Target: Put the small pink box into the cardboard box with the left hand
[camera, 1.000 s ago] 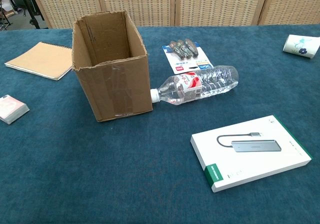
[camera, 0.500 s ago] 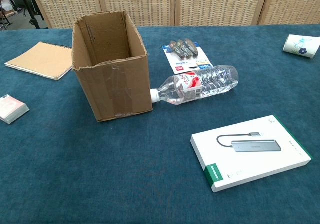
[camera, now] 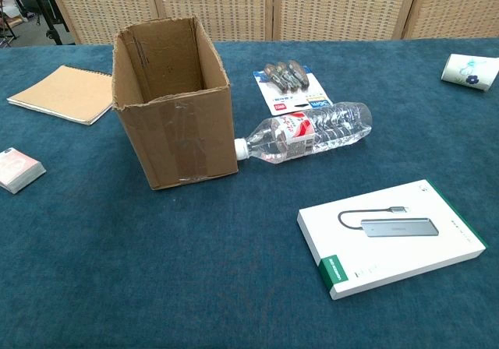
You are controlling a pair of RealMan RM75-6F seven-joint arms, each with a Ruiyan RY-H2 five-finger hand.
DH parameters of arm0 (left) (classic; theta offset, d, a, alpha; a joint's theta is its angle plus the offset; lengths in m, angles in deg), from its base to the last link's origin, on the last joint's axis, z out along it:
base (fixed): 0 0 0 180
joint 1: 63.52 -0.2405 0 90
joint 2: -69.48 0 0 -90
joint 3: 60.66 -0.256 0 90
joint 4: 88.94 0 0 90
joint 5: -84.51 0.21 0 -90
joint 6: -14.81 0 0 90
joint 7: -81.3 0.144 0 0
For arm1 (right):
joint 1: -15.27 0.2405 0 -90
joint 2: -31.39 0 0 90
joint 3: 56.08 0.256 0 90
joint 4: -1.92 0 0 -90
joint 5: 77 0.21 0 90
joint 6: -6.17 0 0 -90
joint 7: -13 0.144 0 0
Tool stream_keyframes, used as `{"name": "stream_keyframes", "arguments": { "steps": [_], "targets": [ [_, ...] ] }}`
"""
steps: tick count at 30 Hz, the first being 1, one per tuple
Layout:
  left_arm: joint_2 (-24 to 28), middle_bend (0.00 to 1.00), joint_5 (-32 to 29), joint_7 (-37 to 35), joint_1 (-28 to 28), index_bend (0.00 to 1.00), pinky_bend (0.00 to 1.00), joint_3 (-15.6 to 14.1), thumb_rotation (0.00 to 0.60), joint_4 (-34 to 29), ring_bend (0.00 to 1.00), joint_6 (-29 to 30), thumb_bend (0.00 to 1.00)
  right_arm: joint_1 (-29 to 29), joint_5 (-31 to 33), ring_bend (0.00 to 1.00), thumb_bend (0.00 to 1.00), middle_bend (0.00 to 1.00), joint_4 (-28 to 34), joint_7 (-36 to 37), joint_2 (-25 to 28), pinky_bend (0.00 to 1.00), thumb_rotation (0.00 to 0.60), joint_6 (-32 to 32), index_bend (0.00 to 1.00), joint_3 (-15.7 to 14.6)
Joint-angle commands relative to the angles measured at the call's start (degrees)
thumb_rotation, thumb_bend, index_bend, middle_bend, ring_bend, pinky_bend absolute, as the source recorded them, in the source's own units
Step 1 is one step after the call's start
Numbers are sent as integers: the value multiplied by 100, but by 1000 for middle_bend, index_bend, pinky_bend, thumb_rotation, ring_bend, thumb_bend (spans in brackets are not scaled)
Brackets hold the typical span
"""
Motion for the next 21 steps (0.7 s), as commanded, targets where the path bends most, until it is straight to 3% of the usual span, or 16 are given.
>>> {"name": "stream_keyframes", "arguments": {
  "steps": [1,21],
  "targets": [
    [-51,0,-122,102,164,287,0,-84,600,136,0,-248,274,1,-5,0,131,0,-4,3,0,0,600,-2,79,-2],
    [-676,0,-674,814,646,238,0,-313,600,694,0,-626,276,-9,-37,0,135,0,-48,51,-16,0,600,-80,79,9]
  ]
}}
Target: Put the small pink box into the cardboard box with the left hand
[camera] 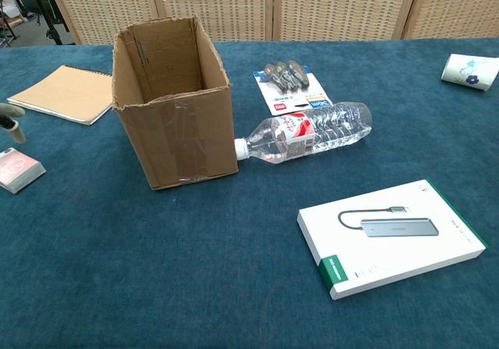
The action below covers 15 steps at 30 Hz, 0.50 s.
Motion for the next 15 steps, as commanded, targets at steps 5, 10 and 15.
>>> {"name": "stream_keyframes", "arguments": {
  "steps": [5,10,15],
  "targets": [
    [-208,0,-155,160,129,237,0,-55,600,168,0,-49,279,-7,-6,0,132,0,-13,35,6,0,600,-31,79,5],
    [-243,0,-219,254,182,237,0,-126,600,162,0,-72,282,-11,-13,0,134,0,-36,68,0,0,600,-62,79,14],
    [-296,0,-294,300,220,237,0,-169,600,196,0,-84,288,-14,-31,0,134,0,-45,78,-4,0,600,-82,79,12]
  ]
}}
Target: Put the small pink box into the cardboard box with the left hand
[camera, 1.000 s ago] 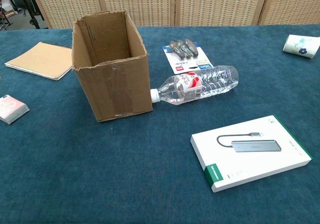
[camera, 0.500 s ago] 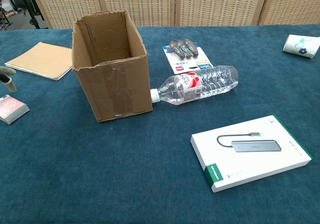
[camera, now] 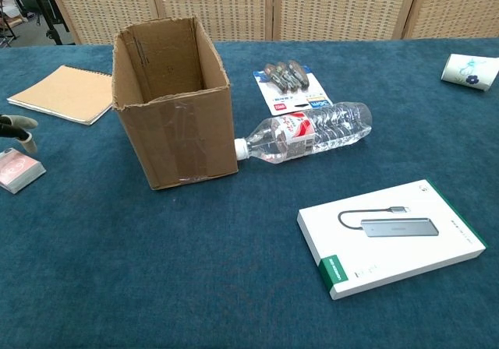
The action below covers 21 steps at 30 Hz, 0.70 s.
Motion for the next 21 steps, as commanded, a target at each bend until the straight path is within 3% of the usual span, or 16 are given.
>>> {"name": "stream_keyframes", "arguments": {
  "steps": [1,14,21],
  "targets": [
    [-15,0,-36,13,17,237,0,-19,600,16,0,-15,290,-2,-4,0,133,0,-3,4,-3,0,600,-9,79,1],
    [-327,0,-136,90,30,253,0,-91,600,371,0,118,314,-1,-11,0,133,0,-13,33,-2,0,600,-18,79,0],
    [-483,0,0,-174,-47,385,0,-39,600,560,0,288,374,1,-10,0,132,0,-19,47,-2,0,600,-17,79,0]
  ]
}}
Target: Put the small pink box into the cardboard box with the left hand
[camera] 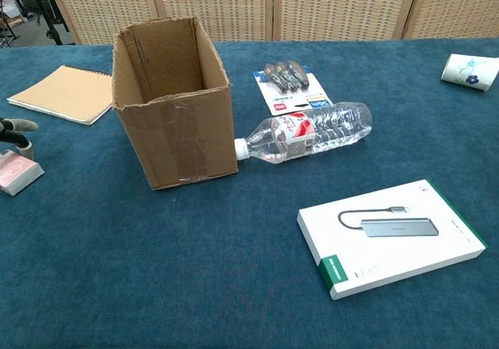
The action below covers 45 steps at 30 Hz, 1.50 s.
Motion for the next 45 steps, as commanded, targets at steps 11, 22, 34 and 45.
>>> {"name": "stream_keyframes", "arguments": {
  "steps": [11,22,34,45],
  "targets": [
    [82,0,268,-177,-93,415,0,33,600,-102,0,261,405,-2,16,0,134,0,8,12,9,0,600,3,79,3],
    [1167,0,1171,-979,-595,417,0,336,600,-1470,0,1702,396,-2,29,0,132,0,13,-13,1,0,600,11,79,8],
    [507,0,1918,-1429,-676,464,0,1018,600,-1712,0,3058,370,11,40,0,133,0,28,-54,-7,0,600,48,79,7],
    [-312,0,1859,-803,-257,464,0,1463,600,-1710,0,3176,361,10,59,0,133,0,20,53,31,0,600,48,79,7]
  ]
}}
